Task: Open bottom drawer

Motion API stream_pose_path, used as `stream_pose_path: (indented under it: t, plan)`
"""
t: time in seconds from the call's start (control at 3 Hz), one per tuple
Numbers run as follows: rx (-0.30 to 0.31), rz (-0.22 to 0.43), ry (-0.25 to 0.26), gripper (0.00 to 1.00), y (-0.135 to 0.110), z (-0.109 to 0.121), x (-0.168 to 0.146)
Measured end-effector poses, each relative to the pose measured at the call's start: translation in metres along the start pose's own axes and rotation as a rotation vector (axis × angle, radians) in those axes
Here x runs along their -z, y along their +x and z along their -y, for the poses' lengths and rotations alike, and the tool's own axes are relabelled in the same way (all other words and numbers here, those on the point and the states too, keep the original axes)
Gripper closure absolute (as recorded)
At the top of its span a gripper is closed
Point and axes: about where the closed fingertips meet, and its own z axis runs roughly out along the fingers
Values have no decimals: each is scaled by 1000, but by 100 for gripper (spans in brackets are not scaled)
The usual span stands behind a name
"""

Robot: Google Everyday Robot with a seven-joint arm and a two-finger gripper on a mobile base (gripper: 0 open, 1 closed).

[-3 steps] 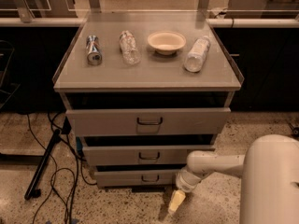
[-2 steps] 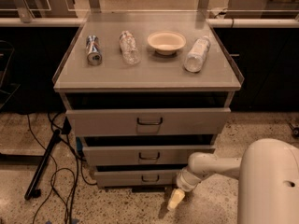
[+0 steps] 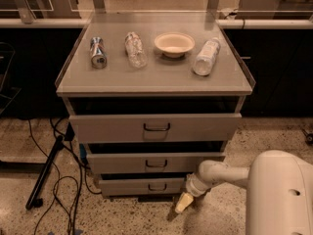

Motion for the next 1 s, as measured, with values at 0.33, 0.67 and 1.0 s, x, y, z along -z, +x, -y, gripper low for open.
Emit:
stream_pose_path:
  t: [0.33,0.67,1.0]
  plan:
    - [9,0,10,0,-2,16,-14]
    - [11,-11,6,0,-2,27,-32]
    - [14,-13,3,0,-3,34,-44]
